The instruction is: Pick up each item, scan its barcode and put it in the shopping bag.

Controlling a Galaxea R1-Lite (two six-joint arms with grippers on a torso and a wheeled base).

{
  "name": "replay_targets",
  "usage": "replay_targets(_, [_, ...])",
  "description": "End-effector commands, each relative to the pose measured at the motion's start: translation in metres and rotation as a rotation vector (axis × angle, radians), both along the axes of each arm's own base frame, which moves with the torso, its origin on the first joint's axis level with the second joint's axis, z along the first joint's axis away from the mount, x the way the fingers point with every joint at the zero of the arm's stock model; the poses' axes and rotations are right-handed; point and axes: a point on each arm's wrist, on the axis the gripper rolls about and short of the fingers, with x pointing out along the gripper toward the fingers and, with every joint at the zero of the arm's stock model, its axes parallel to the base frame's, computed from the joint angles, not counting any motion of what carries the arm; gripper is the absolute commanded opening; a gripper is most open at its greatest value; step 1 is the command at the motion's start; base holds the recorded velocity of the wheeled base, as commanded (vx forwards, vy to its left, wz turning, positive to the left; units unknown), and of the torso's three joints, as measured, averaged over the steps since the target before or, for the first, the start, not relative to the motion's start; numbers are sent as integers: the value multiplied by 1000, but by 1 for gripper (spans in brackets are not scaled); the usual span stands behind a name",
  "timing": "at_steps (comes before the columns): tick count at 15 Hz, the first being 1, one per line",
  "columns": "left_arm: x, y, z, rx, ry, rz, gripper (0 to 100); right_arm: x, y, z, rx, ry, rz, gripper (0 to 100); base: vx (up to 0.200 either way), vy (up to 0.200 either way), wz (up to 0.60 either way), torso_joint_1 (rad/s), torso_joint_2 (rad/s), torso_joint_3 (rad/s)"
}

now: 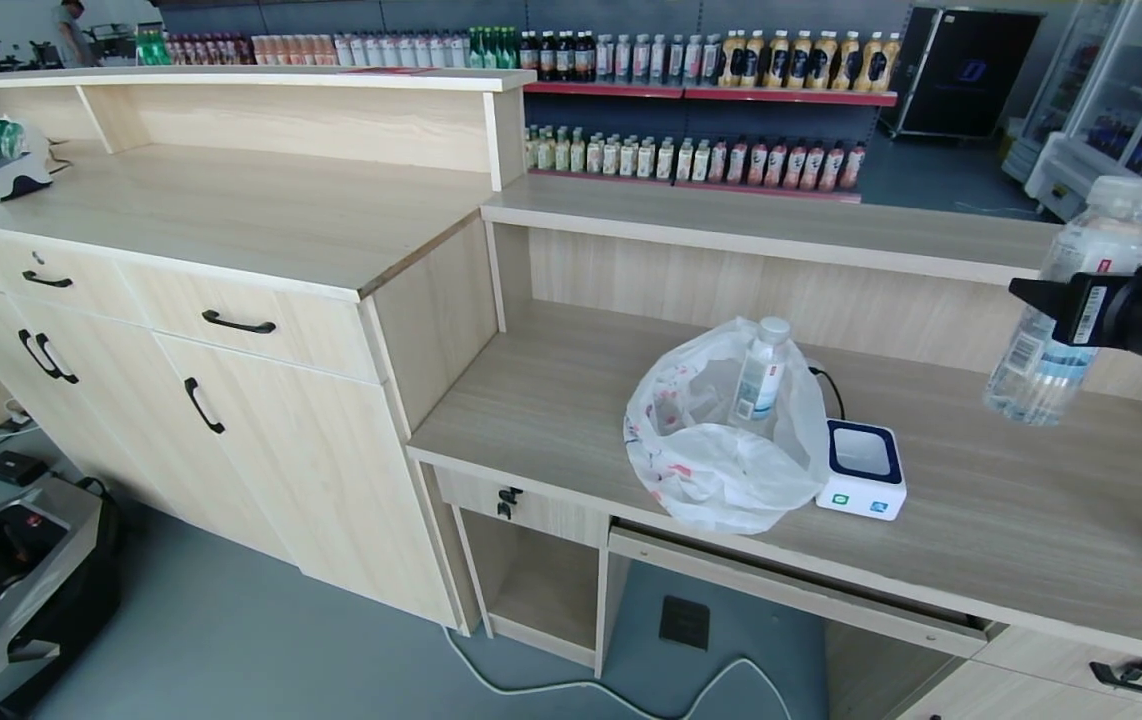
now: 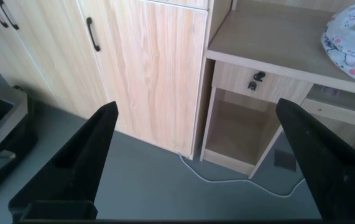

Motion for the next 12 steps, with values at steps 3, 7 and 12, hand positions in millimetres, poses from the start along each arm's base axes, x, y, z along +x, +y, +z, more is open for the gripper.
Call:
replay_targets(3, [0, 0, 0, -1, 0, 0, 100, -25, 0, 4, -174, -32, -38, 0, 0, 0, 0, 0, 0, 0])
replay_targets(7, [0, 0, 0, -1, 0, 0, 100, -30, -8, 10, -312, -86, -69, 0, 0, 0, 150, -1, 1, 1])
replay_targets(12, [0, 0, 0, -1, 0, 0, 100, -19, 0, 19, -304, -204, -50, 0, 0, 0, 600, 0, 2, 2])
